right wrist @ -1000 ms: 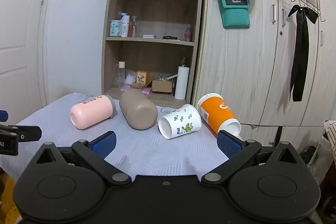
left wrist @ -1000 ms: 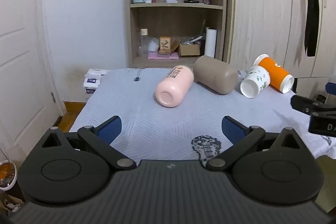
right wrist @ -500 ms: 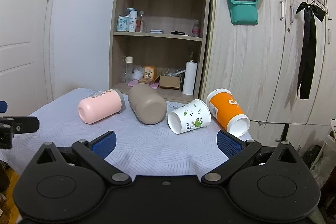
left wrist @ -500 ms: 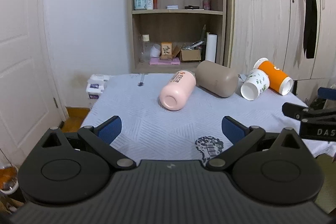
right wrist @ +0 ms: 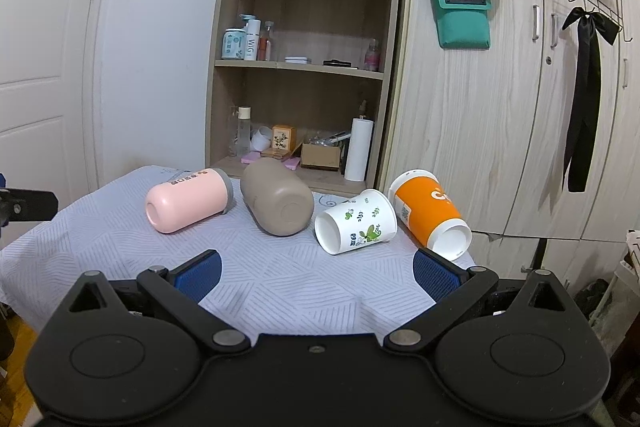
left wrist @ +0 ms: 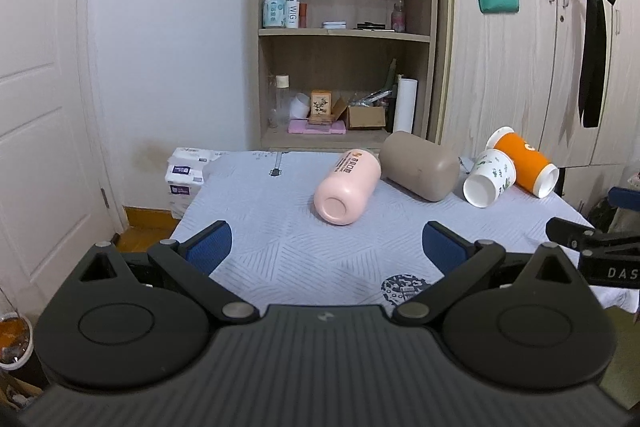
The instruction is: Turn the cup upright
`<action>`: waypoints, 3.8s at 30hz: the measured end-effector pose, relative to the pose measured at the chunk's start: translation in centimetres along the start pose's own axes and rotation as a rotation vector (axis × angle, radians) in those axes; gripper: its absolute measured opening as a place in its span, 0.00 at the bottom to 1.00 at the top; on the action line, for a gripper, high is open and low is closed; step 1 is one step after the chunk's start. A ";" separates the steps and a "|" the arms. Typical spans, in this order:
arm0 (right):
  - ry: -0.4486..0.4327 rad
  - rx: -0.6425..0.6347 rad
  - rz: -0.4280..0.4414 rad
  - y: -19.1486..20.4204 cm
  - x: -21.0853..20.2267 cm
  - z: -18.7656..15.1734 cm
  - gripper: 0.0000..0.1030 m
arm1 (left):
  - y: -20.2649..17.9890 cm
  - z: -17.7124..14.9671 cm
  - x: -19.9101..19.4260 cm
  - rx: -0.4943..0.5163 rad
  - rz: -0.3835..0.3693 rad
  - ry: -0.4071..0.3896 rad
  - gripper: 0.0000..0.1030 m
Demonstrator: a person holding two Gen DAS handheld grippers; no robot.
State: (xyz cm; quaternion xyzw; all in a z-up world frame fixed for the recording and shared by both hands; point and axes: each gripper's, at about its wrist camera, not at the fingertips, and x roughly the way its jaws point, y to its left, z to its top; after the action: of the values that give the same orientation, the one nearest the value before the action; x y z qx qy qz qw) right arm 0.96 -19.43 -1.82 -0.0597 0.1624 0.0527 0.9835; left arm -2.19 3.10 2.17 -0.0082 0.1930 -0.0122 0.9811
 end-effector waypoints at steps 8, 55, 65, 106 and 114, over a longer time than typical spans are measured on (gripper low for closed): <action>0.002 0.018 -0.002 -0.5 0.1 -0.2 1.00 | -0.6 -0.5 -0.4 0.026 0.000 -0.019 1.00; 0.011 -0.031 0.176 0.2 2.9 2.5 1.00 | 0.9 4.4 5.3 0.046 -0.132 0.195 1.00; 0.133 -0.052 0.447 2.7 8.2 5.4 1.00 | 1.7 8.1 14.0 0.069 -0.231 0.295 0.99; 0.319 -0.028 0.590 3.2 15.6 3.2 1.00 | 0.7 6.2 22.2 -0.040 -0.235 0.527 0.59; 0.340 -0.031 0.614 2.1 14.2 2.5 1.00 | -2.0 5.7 19.7 -0.062 -0.257 0.645 0.59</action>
State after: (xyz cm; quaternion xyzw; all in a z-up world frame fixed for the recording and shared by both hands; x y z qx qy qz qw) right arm 14.90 -15.81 -4.33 -0.0308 0.3334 0.3376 0.8797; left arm 18.21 0.66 0.06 -0.0581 0.4908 -0.1317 0.8593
